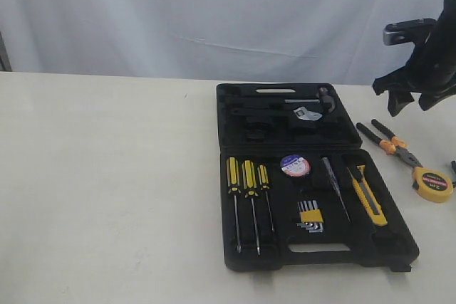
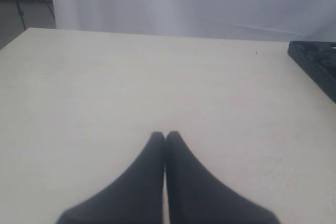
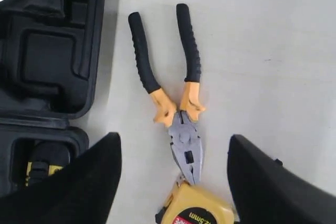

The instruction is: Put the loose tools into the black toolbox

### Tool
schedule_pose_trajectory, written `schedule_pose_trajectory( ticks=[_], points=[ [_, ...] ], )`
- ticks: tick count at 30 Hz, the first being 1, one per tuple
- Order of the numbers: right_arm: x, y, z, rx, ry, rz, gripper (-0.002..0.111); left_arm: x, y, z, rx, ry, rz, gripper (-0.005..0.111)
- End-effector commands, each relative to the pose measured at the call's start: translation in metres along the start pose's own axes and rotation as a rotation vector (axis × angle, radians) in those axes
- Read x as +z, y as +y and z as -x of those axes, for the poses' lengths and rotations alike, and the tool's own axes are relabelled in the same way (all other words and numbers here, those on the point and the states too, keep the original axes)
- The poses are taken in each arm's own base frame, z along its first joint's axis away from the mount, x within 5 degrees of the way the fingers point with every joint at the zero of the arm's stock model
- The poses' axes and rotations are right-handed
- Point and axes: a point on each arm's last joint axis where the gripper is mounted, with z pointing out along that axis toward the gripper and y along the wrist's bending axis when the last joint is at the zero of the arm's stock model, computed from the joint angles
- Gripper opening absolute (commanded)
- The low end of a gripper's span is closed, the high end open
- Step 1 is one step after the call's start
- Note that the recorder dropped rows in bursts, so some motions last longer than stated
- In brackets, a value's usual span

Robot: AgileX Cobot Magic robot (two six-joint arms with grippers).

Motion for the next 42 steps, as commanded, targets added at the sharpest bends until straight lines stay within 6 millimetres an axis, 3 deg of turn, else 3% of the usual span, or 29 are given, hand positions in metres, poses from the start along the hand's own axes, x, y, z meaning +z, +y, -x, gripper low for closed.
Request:
schedule_pose_trajectory(
  ticks=[1, 8, 20, 23, 27, 34, 42],
  points=[
    [0.011, -0.002, 0.006, 0.004, -0.054, -0.015, 0.057, 0.000, 0.000, -0.001, 0.000, 0.001, -0.006, 0.000],
    [0.035, -0.002, 0.014, 0.001, -0.127, -0.027, 0.057, 0.000, -0.001, -0.001, -0.007, 0.001, -0.009, 0.000],
    [0.110, 0.003, 0.024, 0.018, -0.282, -0.044, 0.057, 0.000, -0.001, -0.001, -0.007, 0.001, -0.009, 0.000],
    [0.123, 0.012, 0.025, 0.003, -0.303, -0.039, 0.057, 0.000, -0.001, -0.001, -0.007, 0.001, -0.009, 0.000],
    [0.112, 0.026, 0.031, 0.125, -0.333, 0.060, 0.057, 0.000, -0.001, -0.001, -0.007, 0.001, -0.009, 0.000],
    [0.091, 0.023, 0.039, 0.206, -0.396, 0.100, 0.057, 0.000, -0.001, -0.001, -0.007, 0.001, -0.009, 0.000],
    [0.085, -0.004, 0.037, 0.258, -0.434, 0.068, 0.057, 0.000, -0.001, -0.001, -0.007, 0.001, -0.009, 0.000]
  ],
)
